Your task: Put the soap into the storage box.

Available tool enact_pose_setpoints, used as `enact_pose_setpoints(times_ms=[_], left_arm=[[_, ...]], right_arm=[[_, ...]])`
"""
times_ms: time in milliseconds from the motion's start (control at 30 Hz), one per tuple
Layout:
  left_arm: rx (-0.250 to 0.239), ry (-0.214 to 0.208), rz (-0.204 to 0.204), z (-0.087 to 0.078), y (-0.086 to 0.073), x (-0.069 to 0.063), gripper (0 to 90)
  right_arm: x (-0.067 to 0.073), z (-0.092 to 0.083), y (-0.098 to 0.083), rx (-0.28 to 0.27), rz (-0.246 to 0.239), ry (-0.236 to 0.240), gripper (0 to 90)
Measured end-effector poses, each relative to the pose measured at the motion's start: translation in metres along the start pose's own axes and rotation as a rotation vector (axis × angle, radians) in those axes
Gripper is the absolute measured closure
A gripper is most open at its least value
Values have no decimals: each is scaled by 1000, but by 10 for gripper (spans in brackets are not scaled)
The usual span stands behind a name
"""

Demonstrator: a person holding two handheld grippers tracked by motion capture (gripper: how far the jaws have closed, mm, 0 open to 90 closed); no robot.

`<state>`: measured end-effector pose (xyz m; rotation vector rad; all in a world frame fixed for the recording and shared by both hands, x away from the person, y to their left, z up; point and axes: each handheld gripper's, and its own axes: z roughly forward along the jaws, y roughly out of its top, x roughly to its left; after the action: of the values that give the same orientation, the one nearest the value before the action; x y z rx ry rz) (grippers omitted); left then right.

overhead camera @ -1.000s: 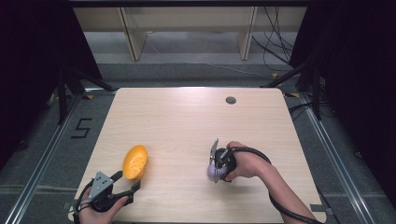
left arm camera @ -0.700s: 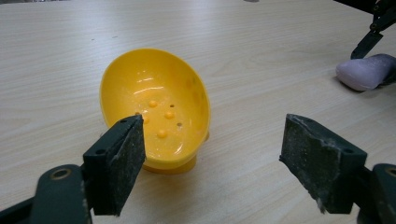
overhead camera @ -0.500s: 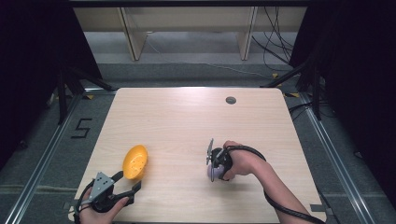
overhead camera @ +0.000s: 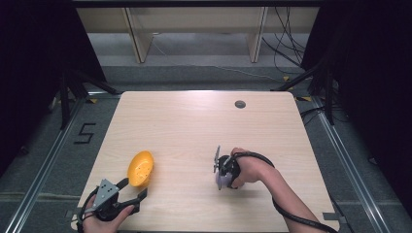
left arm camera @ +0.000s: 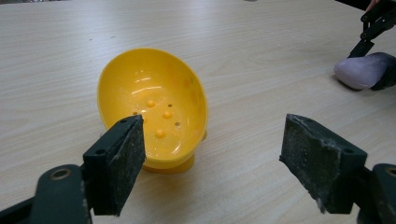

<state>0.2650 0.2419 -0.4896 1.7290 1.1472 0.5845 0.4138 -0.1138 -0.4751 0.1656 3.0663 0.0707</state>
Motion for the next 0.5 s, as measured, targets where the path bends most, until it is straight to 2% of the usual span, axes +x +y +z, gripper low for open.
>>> enact_pose_setpoints(times_ms=[133, 167, 267, 300, 333, 367, 400, 433, 500], left_arm=[[0, 0, -1, 0, 0, 0, 212], [2, 1, 0, 0, 0, -1, 212], [-2, -6, 4, 1, 0, 0, 212], [-4, -5, 1, 1, 0, -1, 212], [-3, -5, 3, 1, 0, -1, 212], [-3, -3, -1, 1, 0, -1, 212], [-2, -2, -2, 1, 0, -1, 212], [-1, -3, -1, 1, 0, -1, 212], [-3, -8, -1, 2, 0, -1, 212]], right_arm=[[-3, 2, -1, -30, -30, 0, 486], [1, 0, -1, -25, 25, 6, 493], [1, 0, -1, -31, 15, 1, 496], [0, 1, -2, -42, -7, -4, 497], [3, 0, -3, -23, 32, -2, 498], [0, 1, -3, -62, -25, -15, 498], [0, 1, -4, -74, -36, -18, 499], [4, 0, -5, -73, 9, -16, 499], [4, 0, -7, -88, 2, -26, 499]])
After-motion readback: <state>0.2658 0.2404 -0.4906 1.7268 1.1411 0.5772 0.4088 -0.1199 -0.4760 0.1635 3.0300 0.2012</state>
